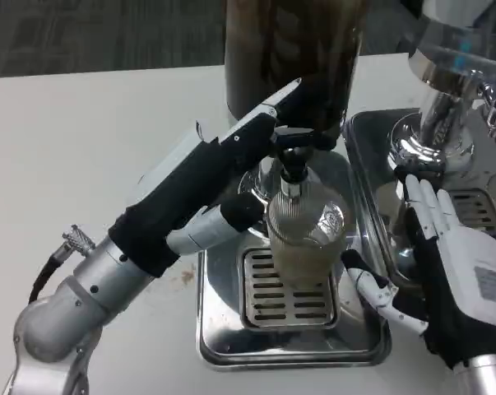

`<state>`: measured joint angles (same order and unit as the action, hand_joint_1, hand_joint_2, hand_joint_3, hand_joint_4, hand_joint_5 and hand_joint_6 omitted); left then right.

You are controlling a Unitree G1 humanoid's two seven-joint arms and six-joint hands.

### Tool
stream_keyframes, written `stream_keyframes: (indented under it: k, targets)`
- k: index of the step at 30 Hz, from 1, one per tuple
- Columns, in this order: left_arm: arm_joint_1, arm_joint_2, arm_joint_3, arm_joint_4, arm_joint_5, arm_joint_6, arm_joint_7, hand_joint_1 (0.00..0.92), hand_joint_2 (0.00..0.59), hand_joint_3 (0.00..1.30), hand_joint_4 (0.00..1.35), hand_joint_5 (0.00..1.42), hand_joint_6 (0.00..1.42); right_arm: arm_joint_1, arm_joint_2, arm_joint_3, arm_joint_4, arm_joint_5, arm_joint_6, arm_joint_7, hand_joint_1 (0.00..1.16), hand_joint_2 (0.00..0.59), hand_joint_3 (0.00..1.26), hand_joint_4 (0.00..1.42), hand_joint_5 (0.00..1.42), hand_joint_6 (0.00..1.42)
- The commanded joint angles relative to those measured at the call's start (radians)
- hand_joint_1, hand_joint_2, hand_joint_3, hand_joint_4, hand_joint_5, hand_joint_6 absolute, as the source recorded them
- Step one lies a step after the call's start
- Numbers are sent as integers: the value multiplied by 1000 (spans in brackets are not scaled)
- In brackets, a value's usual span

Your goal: Grasp the cup under the faucet to collect the drink, then remove the cup.

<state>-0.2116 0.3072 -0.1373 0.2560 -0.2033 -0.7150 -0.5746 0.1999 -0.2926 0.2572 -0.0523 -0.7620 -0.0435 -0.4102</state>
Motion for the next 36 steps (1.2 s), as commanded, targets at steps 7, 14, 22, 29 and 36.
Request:
stream_keyframes:
  k: [7, 14, 22, 29, 36]
  targets:
    - [19, 3, -22, -18, 52, -41, -42, 0, 72, 92, 78, 280, 166, -14, 9, 0, 10, -11, -14, -12, 326, 304, 0, 0, 0, 146]
    - [33, 19, -21, -34, 109, -82, -24, 0, 73, 104, 91, 290, 168, -24, 6, -3, 20, -6, -19, -8, 332, 310, 0, 0, 0, 146]
    - [37, 61, -11, -57, 267, -160, 55, 0, 83, 114, 95, 296, 171, -30, 6, -6, 30, 1, -25, -6, 335, 311, 0, 0, 0, 146]
    - [45, 94, -7, -72, 423, -208, 154, 0, 91, 124, 101, 283, 162, -37, 6, -11, 41, 8, -30, -6, 335, 311, 0, 0, 0, 146]
    - [28, 123, -17, -63, 545, -226, 248, 0, 93, 124, 102, 267, 149, -50, 2, -18, 55, 15, -40, -2, 335, 311, 0, 0, 0, 146]
